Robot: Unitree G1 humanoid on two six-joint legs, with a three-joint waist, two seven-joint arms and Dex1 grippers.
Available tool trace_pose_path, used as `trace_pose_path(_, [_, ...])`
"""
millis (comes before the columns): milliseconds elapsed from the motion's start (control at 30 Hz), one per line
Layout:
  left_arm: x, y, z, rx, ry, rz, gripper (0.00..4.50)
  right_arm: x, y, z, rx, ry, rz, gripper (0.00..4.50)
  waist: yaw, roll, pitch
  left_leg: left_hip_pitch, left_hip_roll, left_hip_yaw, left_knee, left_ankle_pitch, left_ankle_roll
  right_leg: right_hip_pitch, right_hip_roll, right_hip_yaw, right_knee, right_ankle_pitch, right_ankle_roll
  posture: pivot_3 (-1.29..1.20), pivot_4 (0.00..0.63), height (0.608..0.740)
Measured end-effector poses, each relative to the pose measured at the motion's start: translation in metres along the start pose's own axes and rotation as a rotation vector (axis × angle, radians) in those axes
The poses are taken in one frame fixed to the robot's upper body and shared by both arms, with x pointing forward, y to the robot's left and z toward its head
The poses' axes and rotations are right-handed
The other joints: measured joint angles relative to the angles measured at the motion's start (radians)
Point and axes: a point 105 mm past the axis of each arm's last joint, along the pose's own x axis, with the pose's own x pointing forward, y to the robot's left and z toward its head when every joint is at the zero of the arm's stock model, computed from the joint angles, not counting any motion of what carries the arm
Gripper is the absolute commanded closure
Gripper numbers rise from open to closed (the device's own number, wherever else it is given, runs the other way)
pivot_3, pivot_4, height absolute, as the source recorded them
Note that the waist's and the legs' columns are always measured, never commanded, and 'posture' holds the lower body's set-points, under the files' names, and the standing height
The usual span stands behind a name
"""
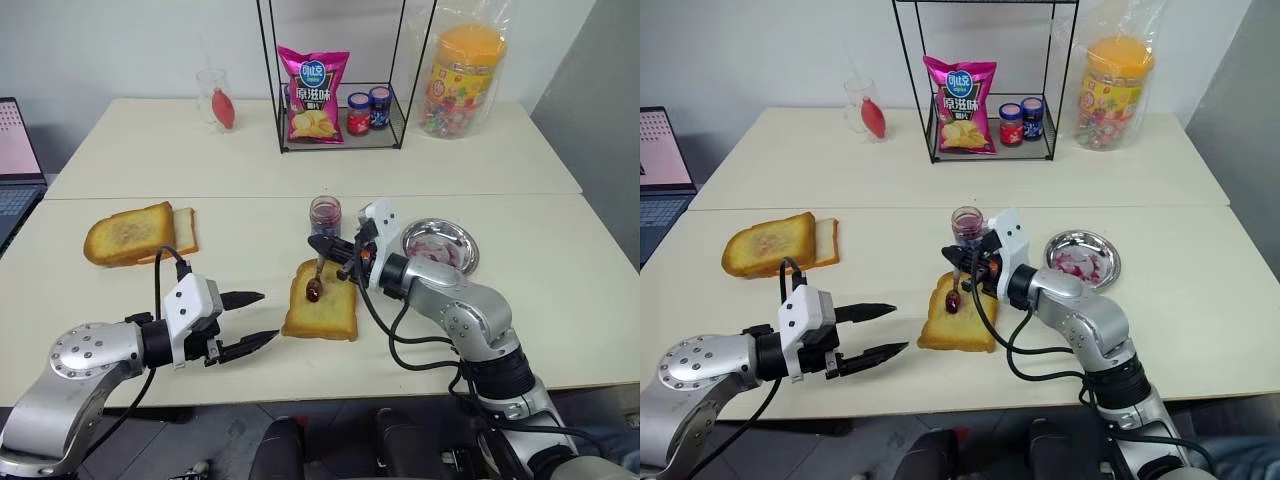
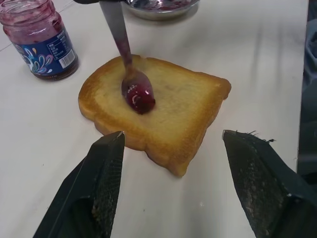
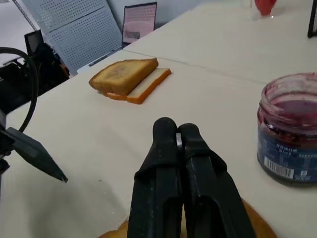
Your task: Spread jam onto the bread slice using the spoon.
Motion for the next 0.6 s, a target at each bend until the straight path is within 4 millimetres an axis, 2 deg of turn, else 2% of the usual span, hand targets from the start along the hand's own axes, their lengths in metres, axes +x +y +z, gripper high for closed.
trace_pose_path(233, [0.001, 0.000, 0.000, 0.020, -0.002, -0.004, 1.22, -0.002, -0.008, 0.005, -0.139, -0.032, -0.027, 4.49, 0.003, 0.000, 0.000, 0.000, 0.000, 0.000, 0.002, 0.000, 0.000, 0.001, 0.000, 0.000, 0.000, 0.000, 0.000, 0.00, 0.150, 0.740])
trace_pose_path(433, [0.003, 0.002, -0.002, 0.018, -0.004, -0.003, 1.22, -0.010, -0.020, 0.012, -0.191, -0.048, -0.068, 4.49, 0.003, 0.000, 0.000, 0.000, 0.000, 0.000, 0.001, 0.000, 0.000, 0.001, 0.000, 0.000, 0.000, 0.000, 0.000, 0.00, 0.150, 0.740])
trace_pose_path(500, [0.004, 0.004, -0.002, 0.017, -0.009, 0.003, 1.22, -0.011, -0.015, 0.015, -0.186, -0.058, -0.038, 4.49, 0.002, 0.000, 0.000, 0.000, 0.000, 0.000, 0.001, 0.000, 0.000, 0.001, 0.000, 0.000, 0.000, 0.000, 0.000, 0.00, 0.150, 0.740])
trace_pose_path(600, [0.005, 0.003, -0.003, 0.017, -0.007, -0.002, 1.22, -0.009, 0.009, 0.026, -0.133, -0.112, 0.073, 4.49, 0.000, 0.000, 0.000, 0.000, 0.000, 0.000, 0.001, 0.000, 0.000, 0.000, 0.000, 0.000, 0.001, 0.000, 0.000, 0.00, 0.150, 0.740])
